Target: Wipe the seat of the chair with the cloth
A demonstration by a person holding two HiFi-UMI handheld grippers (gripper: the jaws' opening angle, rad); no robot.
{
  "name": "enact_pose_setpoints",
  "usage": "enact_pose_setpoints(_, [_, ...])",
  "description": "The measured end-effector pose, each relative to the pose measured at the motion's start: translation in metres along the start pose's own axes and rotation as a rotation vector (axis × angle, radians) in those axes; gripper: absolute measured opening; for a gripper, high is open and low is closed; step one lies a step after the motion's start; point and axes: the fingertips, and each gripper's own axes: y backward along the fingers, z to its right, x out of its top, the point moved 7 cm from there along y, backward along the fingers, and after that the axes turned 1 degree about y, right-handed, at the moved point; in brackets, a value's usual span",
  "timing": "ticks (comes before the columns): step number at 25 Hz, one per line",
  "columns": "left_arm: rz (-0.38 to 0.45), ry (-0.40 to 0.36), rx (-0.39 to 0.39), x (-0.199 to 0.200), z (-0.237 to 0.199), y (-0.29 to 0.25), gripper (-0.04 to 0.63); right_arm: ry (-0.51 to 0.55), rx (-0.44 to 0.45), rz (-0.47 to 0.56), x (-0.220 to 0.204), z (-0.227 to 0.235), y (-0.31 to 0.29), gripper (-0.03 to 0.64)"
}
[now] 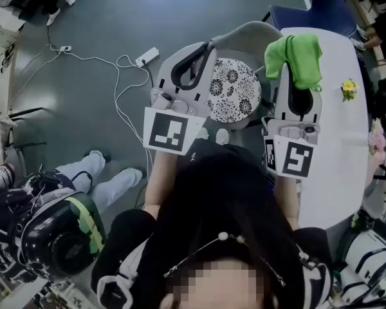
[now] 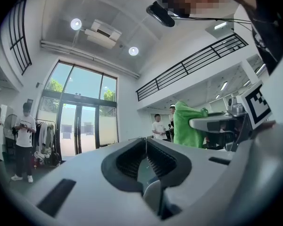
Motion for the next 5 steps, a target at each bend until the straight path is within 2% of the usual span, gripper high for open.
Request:
enact_pose_setpoints(2, [0.002, 0.0, -0.002, 0.001, 0.01, -0.006, 0.031, -0.009, -0.005, -0.001, -0.003, 0.014, 0.004, 0.043])
enact_pose_setpoints(5, [0.004, 0.005, -0.006, -0.002, 0.002, -0.016, 0.031, -0.016, -0.013, -0.015, -0.01, 0.018, -0.007, 0.044])
